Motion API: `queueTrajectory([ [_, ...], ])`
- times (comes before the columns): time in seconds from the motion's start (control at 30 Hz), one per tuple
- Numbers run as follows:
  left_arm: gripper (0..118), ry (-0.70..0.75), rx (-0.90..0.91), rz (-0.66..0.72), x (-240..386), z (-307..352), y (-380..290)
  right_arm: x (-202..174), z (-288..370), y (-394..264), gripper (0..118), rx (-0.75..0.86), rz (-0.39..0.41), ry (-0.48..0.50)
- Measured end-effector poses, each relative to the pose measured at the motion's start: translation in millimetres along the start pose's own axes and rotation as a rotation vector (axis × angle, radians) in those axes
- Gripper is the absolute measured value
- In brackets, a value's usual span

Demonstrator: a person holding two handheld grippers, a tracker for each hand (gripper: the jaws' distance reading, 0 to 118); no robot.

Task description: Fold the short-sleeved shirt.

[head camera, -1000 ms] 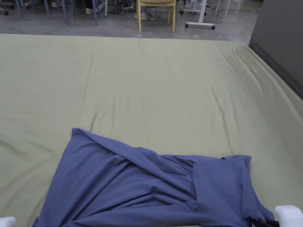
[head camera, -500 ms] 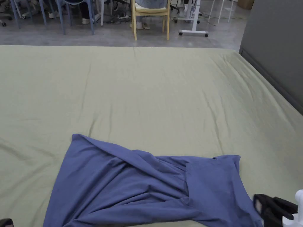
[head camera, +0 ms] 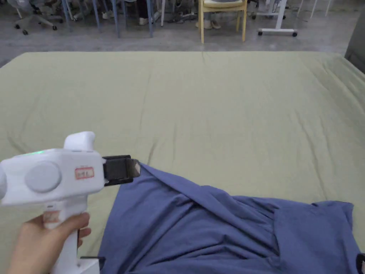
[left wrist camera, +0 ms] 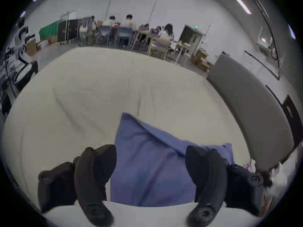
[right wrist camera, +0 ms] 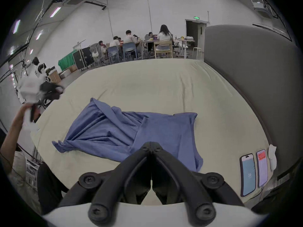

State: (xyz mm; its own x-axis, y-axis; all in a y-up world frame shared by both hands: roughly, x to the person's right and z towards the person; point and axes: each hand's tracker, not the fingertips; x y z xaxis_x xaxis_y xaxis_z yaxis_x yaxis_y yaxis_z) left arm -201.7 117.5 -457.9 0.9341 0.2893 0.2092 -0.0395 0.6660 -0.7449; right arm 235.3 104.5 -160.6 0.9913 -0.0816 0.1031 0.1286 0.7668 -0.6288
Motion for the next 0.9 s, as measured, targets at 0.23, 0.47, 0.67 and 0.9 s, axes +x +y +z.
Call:
queueTrajectory([
  [0.23,95,0.203,-0.283,0.022,-23,-183,40,7,-24,13,2,-0.063,0.021,-0.074],
  [0.47,53,0.218,-0.263,-0.017,-32,-203,26,21,-48,14,2,-0.101,0.01,-0.113],
  [0.67,1,0.082,-0.162,0.017,-26,-152,29,37,-65,13,2,-0.141,-0.068,-0.074],
  [0.9,1,-0.037,-0.028,0.007,1,-66,17,102,-144,74,118,-0.106,-0.292,0.032],
])
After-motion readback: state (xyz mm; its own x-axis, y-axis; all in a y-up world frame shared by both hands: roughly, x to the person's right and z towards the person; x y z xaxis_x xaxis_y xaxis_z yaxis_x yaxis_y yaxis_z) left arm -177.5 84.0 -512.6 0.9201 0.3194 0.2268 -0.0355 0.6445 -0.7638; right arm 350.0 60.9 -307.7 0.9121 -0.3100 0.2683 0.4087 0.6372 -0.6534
